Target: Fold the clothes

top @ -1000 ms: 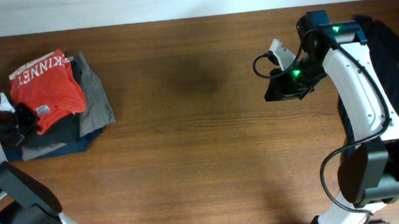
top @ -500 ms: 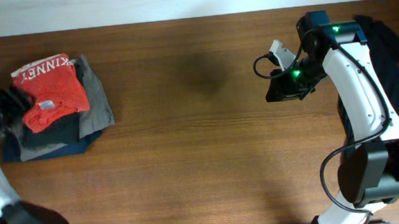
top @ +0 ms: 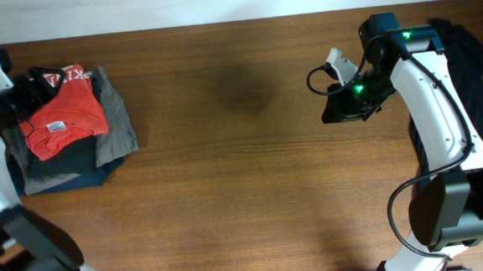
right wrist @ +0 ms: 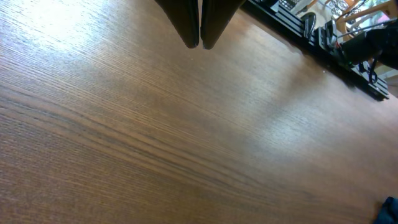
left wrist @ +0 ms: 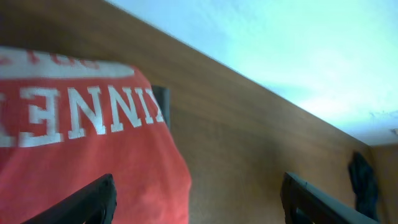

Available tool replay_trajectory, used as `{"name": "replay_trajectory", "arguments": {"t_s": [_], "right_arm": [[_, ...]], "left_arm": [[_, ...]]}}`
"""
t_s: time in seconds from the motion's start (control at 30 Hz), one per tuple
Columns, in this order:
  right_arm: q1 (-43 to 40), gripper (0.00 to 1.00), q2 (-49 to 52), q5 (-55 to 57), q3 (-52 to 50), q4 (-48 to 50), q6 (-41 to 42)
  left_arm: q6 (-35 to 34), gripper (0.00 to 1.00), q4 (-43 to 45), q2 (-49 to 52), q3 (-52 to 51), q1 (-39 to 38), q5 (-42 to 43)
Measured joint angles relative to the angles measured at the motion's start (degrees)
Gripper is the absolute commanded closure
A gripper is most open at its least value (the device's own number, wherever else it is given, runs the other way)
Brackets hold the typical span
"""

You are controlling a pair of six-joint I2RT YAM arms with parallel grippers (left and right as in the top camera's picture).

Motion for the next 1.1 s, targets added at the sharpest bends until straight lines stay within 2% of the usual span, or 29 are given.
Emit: {"name": "replay_trajectory", "arguments": {"t_s": [0.33, 0.47, 0.57, 0.63, 0.73, 0.8, 0.83, 0.87, 0.93, 1.0, 1.03, 1.1], "right_arm": [[0.0, 0.92, 0.0, 0.0, 0.0, 0.0, 0.0], [0.0, 0.91, 0.0, 0.0, 0.0, 0.0, 0.0], [0.0, 0.91, 0.0, 0.0, 0.0, 0.0, 0.0], [0.0, 0.91, 0.0, 0.0, 0.0, 0.0, 0.0], [0.0, 0.83, 0.0, 0.0, 0.0, 0.0, -0.1], [0.0, 0.79, 0.0, 0.1, 0.0, 0.0, -0.2], [0.0, 0.76, 0.0, 0.2, 0.0, 0.1, -0.4], [0.0, 0.69, 0.0, 0.4, 0.0, 0.2, -0.4], [0.0, 0.52, 0.0, 0.7, 0.0, 0.3, -0.4], [0.0, 0.11, 0.0, 1.3, 0.0, 0.5, -0.7], [0.0, 0.01, 0.0, 1.4, 0.0, 0.6, -0.7], [0.0, 0.01, 0.0, 1.5, 0.0, 1.0, -0.8]], "left_arm": [[1.6, 0.14, -6.3, 15.2, 1.1, 2.8, 5.7], [2.9, 0.14, -9.2, 17.1, 2.5, 4.3, 9.0], [5.8, 0.2, -10.3, 17.5, 2.6, 5.4, 12.1], [7.4, 0.21, -10.8, 17.7, 2.5, 6.1, 14.6], [8.8, 0.21, -11.4, 17.8, 2.5, 7.2, 17.3], [9.6, 0.17, -11.6, 17.6, 2.5, 7.3, 17.8], [10.1, 0.07, -11.7, 17.1, 2.5, 7.3, 17.8], [10.9, 0.01, -11.8, 16.2, 2.5, 7.1, 17.6], [11.9, 0.01, -11.6, 13.3, 2.5, 6.6, 16.7], [12.4, 0.01, -11.0, 7.7, 2.5, 5.0, 13.0], [12.6, 0.01, -10.8, 5.2, 2.5, 4.1, 11.5], [13.0, 0.01, -10.8, -0.5, 2.5, 1.1, 7.3]]}}
